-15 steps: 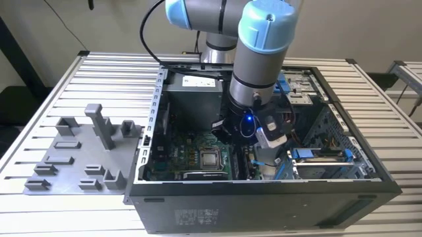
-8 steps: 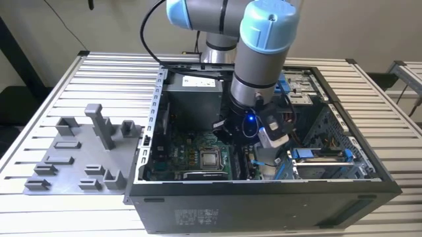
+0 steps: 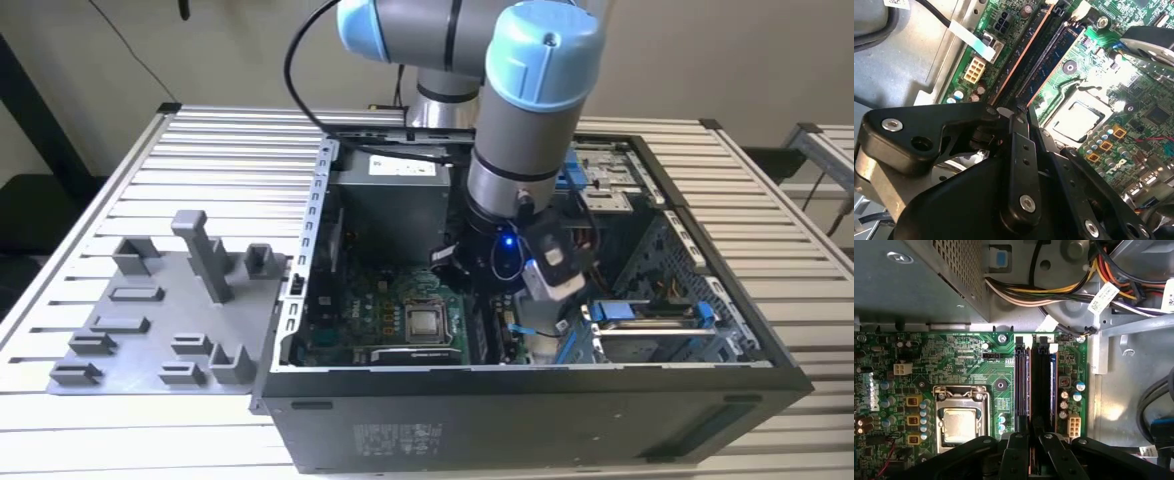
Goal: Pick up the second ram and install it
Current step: 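Insert the second ram into the second slot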
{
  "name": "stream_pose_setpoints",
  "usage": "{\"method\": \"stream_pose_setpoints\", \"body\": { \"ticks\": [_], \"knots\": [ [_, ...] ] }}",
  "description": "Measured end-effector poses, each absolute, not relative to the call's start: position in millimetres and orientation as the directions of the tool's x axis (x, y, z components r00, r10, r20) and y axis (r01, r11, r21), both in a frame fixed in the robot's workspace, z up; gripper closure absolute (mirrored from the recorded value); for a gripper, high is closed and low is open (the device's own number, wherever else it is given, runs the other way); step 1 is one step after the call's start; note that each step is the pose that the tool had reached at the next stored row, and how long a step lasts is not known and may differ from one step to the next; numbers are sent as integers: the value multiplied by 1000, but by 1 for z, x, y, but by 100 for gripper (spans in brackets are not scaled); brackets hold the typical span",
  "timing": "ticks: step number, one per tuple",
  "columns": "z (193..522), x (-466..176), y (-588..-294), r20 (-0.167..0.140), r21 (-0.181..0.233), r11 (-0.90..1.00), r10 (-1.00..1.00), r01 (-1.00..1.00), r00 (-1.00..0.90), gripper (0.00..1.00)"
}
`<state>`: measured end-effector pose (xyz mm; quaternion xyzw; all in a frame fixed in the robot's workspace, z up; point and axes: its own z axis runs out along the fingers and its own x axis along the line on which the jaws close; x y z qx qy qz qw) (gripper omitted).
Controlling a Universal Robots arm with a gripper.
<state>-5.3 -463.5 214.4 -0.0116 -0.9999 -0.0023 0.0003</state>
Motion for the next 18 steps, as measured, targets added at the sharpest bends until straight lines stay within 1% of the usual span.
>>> {"method": "stream_pose_setpoints", "body": {
  "ticks": [10, 12, 13, 18],
  "knots": [
    [213, -5, -463, 1, 5, 1000, 23, 23, -1000, 86],
    [213, -5, -463, 1, 5, 1000, 23, 23, -1000, 84],
    [213, -5, -463, 1, 5, 1000, 23, 23, -1000, 78],
    [231, -5, -464, 4, 4, 1000, 23, 23, -1000, 78]
  ]
}}
